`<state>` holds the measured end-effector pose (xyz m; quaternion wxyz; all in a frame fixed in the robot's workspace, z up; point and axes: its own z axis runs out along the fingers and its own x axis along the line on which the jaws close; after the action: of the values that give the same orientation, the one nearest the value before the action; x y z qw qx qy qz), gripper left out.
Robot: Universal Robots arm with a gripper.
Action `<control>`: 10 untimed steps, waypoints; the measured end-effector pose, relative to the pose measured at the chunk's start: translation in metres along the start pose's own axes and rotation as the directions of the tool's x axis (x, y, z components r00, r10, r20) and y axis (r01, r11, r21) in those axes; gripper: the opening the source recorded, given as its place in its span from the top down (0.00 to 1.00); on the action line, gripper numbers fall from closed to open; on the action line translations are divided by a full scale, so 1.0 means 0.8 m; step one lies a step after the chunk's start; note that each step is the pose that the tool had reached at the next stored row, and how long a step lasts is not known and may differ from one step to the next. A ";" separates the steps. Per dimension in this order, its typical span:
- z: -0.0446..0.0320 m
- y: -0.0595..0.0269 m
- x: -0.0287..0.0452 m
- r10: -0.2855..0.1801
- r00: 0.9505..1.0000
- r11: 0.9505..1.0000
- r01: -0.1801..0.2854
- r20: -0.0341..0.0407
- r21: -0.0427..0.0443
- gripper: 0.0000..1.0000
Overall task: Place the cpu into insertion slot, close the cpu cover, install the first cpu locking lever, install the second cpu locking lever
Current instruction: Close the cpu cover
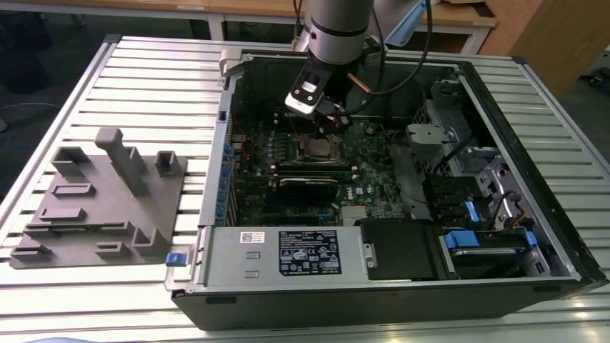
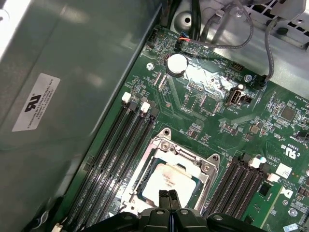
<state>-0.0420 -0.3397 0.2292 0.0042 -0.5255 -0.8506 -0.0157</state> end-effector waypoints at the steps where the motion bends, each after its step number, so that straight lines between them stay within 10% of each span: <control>1: 0.0000 0.000 0.0000 0.000 1.000 1.000 0.000 0.000 0.000 0.89; 10: 0.0000 0.000 0.0000 -0.002 1.000 1.000 0.002 0.000 0.000 0.89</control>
<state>-0.0420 -0.3397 0.2292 0.0042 -0.5245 -0.8512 -0.0157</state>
